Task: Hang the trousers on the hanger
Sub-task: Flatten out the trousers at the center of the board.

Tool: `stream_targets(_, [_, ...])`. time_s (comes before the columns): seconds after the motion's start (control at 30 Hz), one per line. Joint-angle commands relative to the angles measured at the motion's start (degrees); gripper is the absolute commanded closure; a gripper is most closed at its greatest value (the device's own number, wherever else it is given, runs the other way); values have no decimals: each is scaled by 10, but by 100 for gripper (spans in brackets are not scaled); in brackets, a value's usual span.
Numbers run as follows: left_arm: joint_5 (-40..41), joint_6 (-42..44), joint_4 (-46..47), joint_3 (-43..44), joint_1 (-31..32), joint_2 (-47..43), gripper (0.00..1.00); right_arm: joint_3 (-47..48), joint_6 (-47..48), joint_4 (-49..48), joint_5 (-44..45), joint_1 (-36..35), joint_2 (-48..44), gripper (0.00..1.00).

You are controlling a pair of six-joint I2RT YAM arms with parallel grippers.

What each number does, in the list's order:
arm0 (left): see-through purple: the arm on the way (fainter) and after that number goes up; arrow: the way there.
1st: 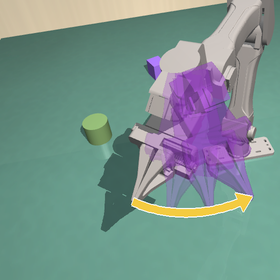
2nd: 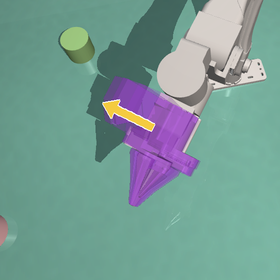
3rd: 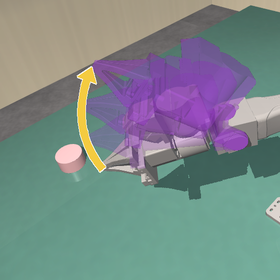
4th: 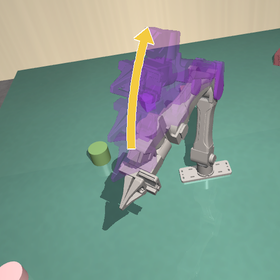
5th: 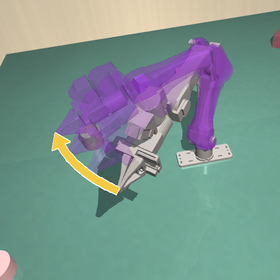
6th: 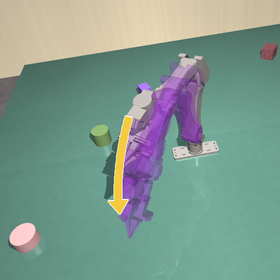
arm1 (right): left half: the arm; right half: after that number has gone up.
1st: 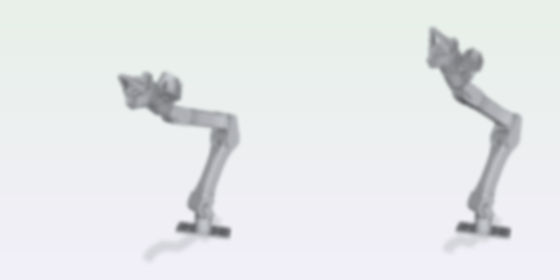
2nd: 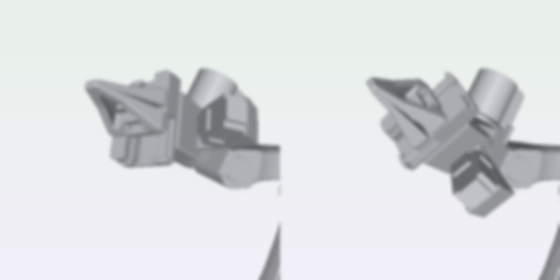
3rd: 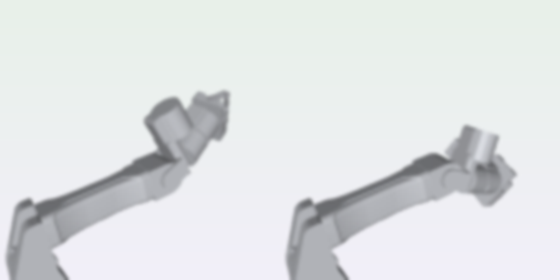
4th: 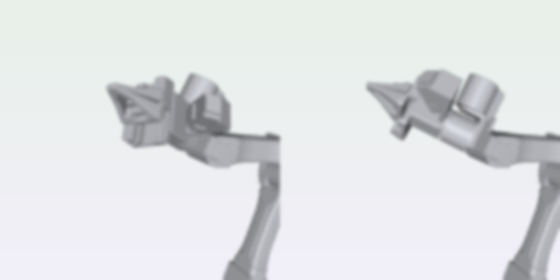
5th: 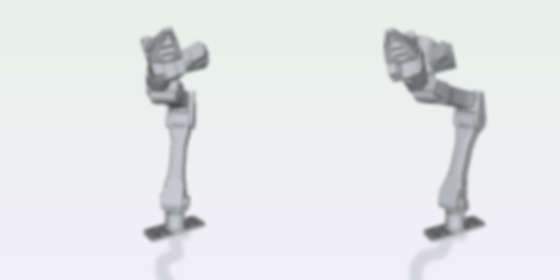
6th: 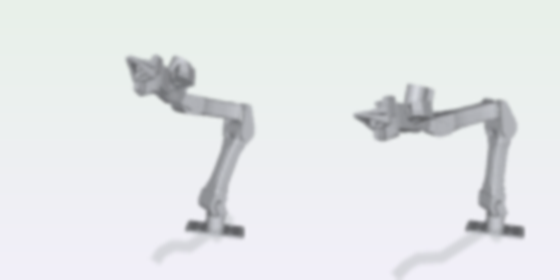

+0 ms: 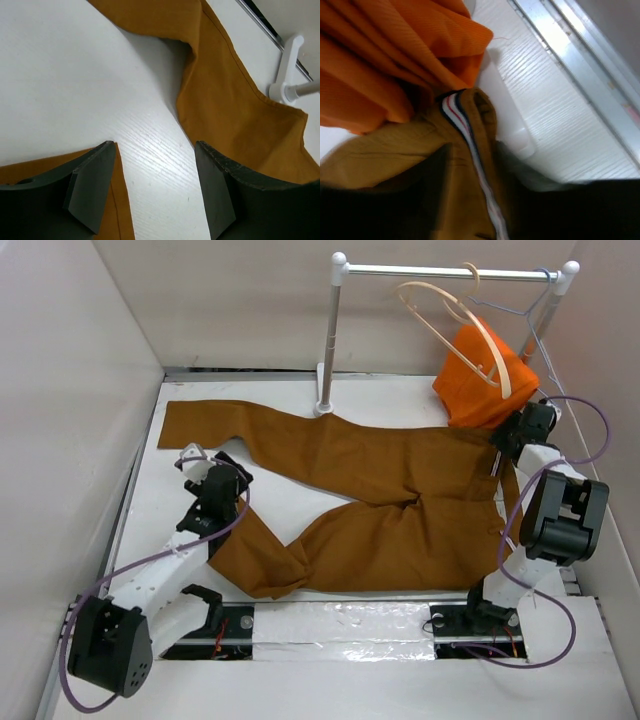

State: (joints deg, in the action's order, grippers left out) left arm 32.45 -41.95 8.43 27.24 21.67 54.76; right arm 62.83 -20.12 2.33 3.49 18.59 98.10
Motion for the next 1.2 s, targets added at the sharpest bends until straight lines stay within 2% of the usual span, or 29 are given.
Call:
stream_targets(0.0, [-56, -31, 43, 33, -52, 33, 38, -11, -45, -56, 5, -29, -58, 22])
stream_targets(0.07, [-81, -58, 42, 47, -72, 73, 38, -89, -64, -101, -6, -50, -122, 4])
stream_targets(0.1, [-72, -66, 37, 53, -79, 84, 38, -116, -84, -119, -7, -50, -148, 0])
stream_targets(0.17, [-49, -94, 33, 70, -84, 120, 38, -207, -108, -163, -17, -65, -226, 0])
stream_targets(0.27, [-59, -140, 31, 86, -109, 147, 38, -288, -122, -194, -30, -80, -294, 2])
stream_targets(0.37, [-97, -176, 15, 114, -131, 179, 38, -383, -126, -239, -74, -112, -365, 27])
stream_targets(0.4, [-94, -181, 7, 122, -131, 184, 38, -416, -120, -246, -81, -121, -378, 56])
stream_targets(0.43, [-79, -184, 0, 140, -131, 196, 38, -430, -114, -255, -110, -121, -398, 73])
stream_targets(0.5, [-57, -192, -28, 159, -138, 211, 38, -448, -99, -252, -131, -134, -417, 100])
stream_targets(0.57, [-56, -199, -57, 199, -157, 246, 37, -468, -89, -262, -173, -163, -445, 100])
stream_targets(0.7, [-91, -187, -127, 270, -245, 331, 40, -481, -45, -263, -202, -250, -493, 100])
stream_targets(0.8, [-79, -140, -182, 345, -278, 408, 41, -476, -10, -268, -203, -315, -512, 100])
stream_targets(0.93, [-51, -72, -262, 464, -296, 509, 41, -456, 17, -269, -192, -393, -505, 100])
stream_targets(1.17, [-43, -33, -288, 557, -313, 584, 40, -429, 46, -274, -167, -483, -467, 98])
